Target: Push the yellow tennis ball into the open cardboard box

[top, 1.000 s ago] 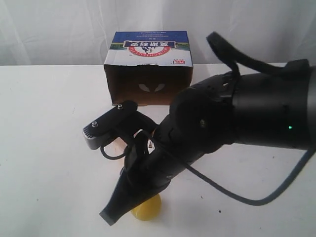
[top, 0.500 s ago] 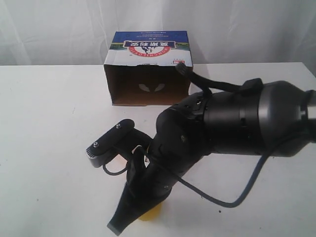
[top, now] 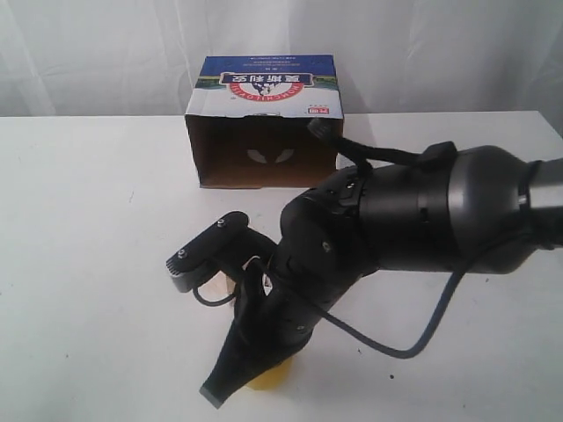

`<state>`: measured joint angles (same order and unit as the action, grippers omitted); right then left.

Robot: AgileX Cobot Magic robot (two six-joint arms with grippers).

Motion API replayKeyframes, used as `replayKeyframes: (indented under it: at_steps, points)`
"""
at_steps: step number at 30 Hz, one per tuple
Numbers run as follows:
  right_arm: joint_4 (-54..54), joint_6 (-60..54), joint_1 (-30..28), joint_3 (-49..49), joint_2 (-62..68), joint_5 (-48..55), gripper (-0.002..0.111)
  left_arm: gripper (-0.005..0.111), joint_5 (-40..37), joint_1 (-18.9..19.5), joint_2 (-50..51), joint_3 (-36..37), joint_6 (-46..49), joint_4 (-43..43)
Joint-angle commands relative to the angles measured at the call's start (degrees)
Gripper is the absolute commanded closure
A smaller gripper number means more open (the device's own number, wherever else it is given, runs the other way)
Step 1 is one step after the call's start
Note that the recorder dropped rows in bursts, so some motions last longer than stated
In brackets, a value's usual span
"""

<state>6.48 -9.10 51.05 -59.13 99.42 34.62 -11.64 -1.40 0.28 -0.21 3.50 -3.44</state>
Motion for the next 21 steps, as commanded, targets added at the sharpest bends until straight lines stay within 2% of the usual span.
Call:
replayKeyframes:
  at_steps: [1, 14, 21]
  points:
    - [-2.6, 0.8, -2.6, 2.7, 1.0, 3.0, 0.108, 0.107, 0.2, 0.2, -0.3, 0.2, -0.5, -0.2]
    - [-11.4, 2.1, -12.4, 4.4, -5.6, 2.6, 0.108, 0.107, 0.2, 0.2, -0.3, 0.2, -0.5, -0.2]
    - [-10.9, 3.0, -12.8, 4.3, -9.8, 4.3, 0.108, 0.107, 0.2, 0.2, -0.3, 0.2, -0.5, -0.2]
